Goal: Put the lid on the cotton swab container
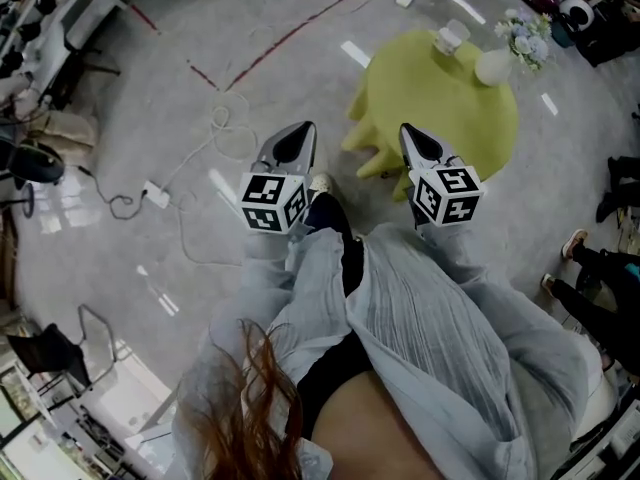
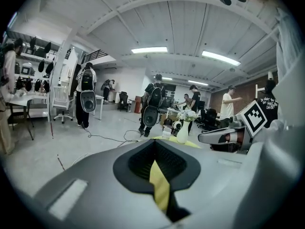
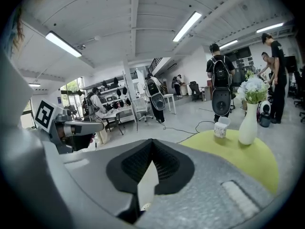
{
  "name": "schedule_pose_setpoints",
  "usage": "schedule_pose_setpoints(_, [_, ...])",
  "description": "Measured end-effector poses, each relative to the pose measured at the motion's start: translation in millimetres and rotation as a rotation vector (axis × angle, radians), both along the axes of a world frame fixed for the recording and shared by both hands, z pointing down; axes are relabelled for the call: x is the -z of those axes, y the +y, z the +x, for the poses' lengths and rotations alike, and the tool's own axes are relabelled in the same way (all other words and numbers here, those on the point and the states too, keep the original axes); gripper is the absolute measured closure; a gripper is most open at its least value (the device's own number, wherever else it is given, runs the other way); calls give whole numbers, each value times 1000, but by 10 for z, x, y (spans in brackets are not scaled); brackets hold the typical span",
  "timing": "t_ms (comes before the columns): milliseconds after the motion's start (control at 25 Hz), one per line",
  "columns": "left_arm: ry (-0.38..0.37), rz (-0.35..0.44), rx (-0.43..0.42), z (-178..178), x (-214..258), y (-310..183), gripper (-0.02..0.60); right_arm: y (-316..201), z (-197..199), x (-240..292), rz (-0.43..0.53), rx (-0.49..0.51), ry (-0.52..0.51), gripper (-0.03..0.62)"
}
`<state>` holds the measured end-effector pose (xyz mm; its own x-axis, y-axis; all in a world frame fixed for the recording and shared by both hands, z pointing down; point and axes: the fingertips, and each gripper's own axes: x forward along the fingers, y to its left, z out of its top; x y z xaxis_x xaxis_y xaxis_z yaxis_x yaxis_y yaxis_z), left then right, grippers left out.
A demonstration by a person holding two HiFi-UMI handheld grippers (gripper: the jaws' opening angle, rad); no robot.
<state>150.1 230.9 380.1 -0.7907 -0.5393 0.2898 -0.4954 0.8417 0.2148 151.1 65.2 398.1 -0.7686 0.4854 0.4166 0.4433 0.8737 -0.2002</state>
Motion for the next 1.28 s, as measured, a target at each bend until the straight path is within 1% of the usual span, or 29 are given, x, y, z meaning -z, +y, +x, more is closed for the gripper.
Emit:
schedule_pose_setpoints(360, [5,16,-30,-705,30,337,563,314,-649,18,20,-34,8,592])
schedule_pose_setpoints(560, [10,18,-47,-1008,-1,540,563,526,-932,-11,16,-49,13,592])
schedule_pose_setpoints(720, [11,20,-68,-1185,-81,669,563,655,-1068,-109,21,-69,18,592])
schedule_pose_setpoints(840, [22,16,-91,-1262,-189,740,563,723,-1105,-188,18,-95,20,592])
schedule_pose_setpoints(960, [40,11,-120,-1290,-291,728,563,730,-1078,-280,20,-117,42,592])
schedule_pose_setpoints(1120, [61,21,-151,-1249,-321,663,563,642,-989,-346,32,-148,80,592])
schedule_pose_setpoints(1280, [74,22,-165,-1281,-371,664,563,598,-1024,-365,31,-176,90,592])
